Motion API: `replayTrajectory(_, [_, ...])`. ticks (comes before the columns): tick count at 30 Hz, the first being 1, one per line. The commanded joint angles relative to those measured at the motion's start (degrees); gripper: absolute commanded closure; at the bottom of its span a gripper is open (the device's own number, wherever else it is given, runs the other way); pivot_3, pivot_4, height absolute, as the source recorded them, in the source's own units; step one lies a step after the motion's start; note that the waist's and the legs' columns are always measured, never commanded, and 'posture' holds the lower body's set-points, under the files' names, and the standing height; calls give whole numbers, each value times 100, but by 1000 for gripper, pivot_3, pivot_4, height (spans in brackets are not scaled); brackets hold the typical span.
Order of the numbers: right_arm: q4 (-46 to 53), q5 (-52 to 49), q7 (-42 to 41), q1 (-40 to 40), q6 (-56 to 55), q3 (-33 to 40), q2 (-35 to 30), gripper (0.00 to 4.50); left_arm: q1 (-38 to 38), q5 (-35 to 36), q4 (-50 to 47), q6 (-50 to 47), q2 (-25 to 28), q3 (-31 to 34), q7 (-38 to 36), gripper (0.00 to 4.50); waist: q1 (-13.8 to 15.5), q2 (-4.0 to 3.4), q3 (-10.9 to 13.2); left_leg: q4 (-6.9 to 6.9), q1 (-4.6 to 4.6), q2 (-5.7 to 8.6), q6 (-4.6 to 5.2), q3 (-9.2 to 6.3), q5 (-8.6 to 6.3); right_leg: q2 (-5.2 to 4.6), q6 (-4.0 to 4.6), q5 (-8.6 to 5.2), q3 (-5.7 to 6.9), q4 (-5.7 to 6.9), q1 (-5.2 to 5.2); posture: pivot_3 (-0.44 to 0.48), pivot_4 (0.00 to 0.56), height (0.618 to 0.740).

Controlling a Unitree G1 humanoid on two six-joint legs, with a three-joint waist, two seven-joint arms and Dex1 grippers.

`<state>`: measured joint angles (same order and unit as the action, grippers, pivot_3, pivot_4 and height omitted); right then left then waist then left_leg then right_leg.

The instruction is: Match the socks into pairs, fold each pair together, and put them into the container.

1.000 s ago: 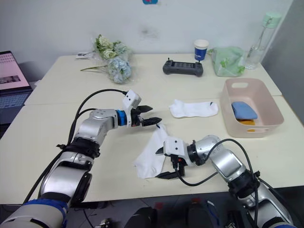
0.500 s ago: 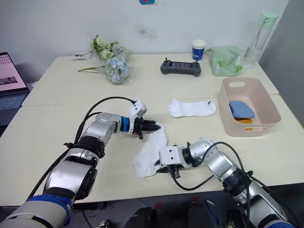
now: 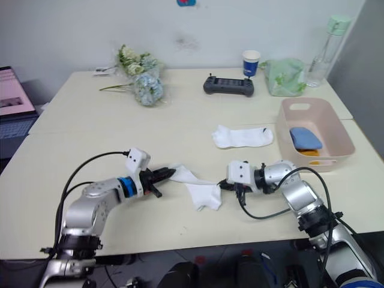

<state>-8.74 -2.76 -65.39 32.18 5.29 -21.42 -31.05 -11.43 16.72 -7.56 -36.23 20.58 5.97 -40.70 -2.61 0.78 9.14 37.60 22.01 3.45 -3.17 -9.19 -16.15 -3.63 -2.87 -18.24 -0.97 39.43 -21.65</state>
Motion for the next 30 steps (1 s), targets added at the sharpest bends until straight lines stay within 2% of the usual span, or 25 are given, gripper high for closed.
replayTrajectory(1, [-11, -159, -105, 34, -56, 184, 16, 4281, 248, 190, -931, -168, -331, 270, 804, 4500, 74, 0, 0, 3, 1, 0, 0, 0, 0, -1, 0, 0, 1, -4, 2, 0, 150, 740])
replayTrajectory(2, [-27, -168, -84, 36, -61, 215, 13, 4055, 288, 182, -989, -143, -382, 301, 928, 4500, 95, 1, 0, 8, 2, 1, 0, 1, -1, -1, 0, 0, 1, -4, 4, 0, 150, 740])
replayTrajectory(3, [-33, -187, -65, 35, -49, 253, 6, 3886, 307, 177, -1003, -104, -407, 326, 1023, 4264, 102, 0, 0, 10, 2, 2, -1, 1, -1, -2, 0, 0, 3, -3, 6, 0, 150, 740])
replayTrajectory(5, [46, -213, -17, -40, 3, 410, -153, 3242, 273, 227, -836, 78, -388, 564, 1167, 3774, 102, 0, 0, 11, -1, 2, -1, 1, -1, -2, 0, 0, 4, -4, 12, 0, 150, 740])
replayTrajectory(9, [515, -437, 209, -385, 454, 928, -439, 1840, 285, 669, -775, -90, 8, 988, 852, 2507, 109, 0, 0, 9, 1, 1, -2, 0, -2, -3, 0, 0, 8, -13, 14, 0, 150, 740])
replayTrajectory(11, [1098, -840, 325, -690, 1175, 1205, -480, 1130, 275, 1044, -749, -330, 315, 1108, 450, 1843, 105, 0, 0, 6, 0, 1, -2, 1, -2, -4, 0, 0, 7, -15, 16, 0, 150, 740])
replayTrajectory(13, [1697, -1177, 442, -1065, 1856, 1380, -500, 1115, 138, 1240, -521, -401, 613, 1161, 146, 1244, 104, 0, 0, 1, 0, -1, -2, -2, -2, -4, 0, 0, 7, -17, 18, 0, 150, 740])
replayTrajectory(16, [2358, -1520, 856, -1514, 2810, 1473, -367, 1115, -232, 1113, 153, -104, 999, 982, -200, 1244, 105, 0, 0, -3, -2, -1, -2, -6, -2, -4, 1, 0, 9, -21, 23, 0, 150, 740])
replayTrajectory(19, [2760, -1500, 1427, -1813, 3443, 1285, -116, 1115, -831, 585, 1148, 593, 1282, 401, -647, 1244, 105, 0, 0, -3, -5, 4, -2, -5, -2, -3, 1, 0, 13, -22, 26, 0, 150, 740])
replayTrajectory(24, [3092, -1398, 1980, -1942, 3948, 925, 160, 1115, -1612, 20, 2372, 1297, 1310, -340, -1159, 1244, 97, -1, 0, -4, -2, 9, -2, -4, -2, 3, 1, 0, 13, -29, 23, 0, 150, 740])
replayTrajectory(28, [3178, -1420, 2328, -1896, 4147, 806, 368, 1115, -1836, -408, 2984, 1794, 1395, -778, -1467, 1244, 57, 0, 0, -10, -4, 8, -2, -4, -2, 4, 0, 0, 12, -31, 19, 0, 150, 740])
replayTrajectory(29, [3186, -1485, 2396, -1875, 4195, 837, 453, 1486, -1851, -450, 3041, 1859, 1416, -820, -1531, 1630, 47, 0, 0, -12, -4, 5, -2, -4, -2, 4, 1, 1, 11, -30, 18, 0, 150, 740])
replayTrajectory(30, [3191, -1547, 2440, -1855, 4235, 864, 522, 1709, -1861, -460, 3077, 1884, 1424, -831, -1577, 1833, 41, 0, 0, -12, -4, 1, -2, -5, -2, 4, 1, 1, 11, -29, 16, 0, 150, 740])
